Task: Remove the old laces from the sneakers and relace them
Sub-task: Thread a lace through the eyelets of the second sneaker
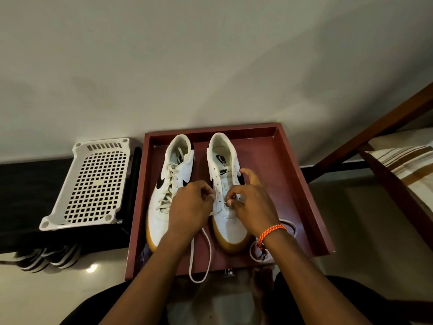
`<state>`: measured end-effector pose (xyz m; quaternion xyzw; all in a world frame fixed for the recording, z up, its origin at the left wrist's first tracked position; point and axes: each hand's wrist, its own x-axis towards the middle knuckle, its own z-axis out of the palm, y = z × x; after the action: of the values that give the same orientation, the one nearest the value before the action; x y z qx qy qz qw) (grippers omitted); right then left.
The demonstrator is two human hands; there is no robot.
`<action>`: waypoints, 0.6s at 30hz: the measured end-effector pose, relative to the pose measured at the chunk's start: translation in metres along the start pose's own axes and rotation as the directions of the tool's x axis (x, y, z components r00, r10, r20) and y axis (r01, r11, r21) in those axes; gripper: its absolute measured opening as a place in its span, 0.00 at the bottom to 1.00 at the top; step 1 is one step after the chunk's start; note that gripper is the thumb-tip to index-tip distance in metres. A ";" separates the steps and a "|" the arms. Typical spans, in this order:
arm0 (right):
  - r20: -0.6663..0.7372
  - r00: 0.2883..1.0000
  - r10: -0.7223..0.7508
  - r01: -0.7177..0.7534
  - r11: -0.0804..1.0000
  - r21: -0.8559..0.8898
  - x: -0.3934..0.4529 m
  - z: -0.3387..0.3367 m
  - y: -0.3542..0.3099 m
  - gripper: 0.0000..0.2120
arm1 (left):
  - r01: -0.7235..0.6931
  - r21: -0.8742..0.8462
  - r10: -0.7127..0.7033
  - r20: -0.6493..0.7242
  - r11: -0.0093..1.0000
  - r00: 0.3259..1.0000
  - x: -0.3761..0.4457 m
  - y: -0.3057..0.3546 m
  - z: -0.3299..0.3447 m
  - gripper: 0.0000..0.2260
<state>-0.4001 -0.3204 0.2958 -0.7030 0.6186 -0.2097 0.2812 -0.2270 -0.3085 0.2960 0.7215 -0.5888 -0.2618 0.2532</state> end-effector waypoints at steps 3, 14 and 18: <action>0.021 0.998 0.053 -0.055 0.992 0.112 0.001 0.000 0.000 0.08 | 0.007 -0.008 -0.007 0.060 1.000 0.998 -0.001 -0.003 -0.001 0.05; 0.008 0.992 0.130 -0.128 0.967 0.222 0.003 0.006 -0.003 0.10 | 0.013 -0.031 -0.009 0.117 0.999 0.993 0.004 -0.004 -0.005 0.07; 0.009 0.990 0.144 -0.142 0.966 0.214 0.002 0.009 -0.005 0.10 | 0.020 -0.039 -0.015 0.120 0.999 0.993 0.004 -0.005 -0.005 0.08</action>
<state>-0.3899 -0.3211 0.2926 -0.6214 0.6425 -0.2565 0.3676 -0.2194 -0.3114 0.2963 0.7043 -0.5914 -0.3186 0.2294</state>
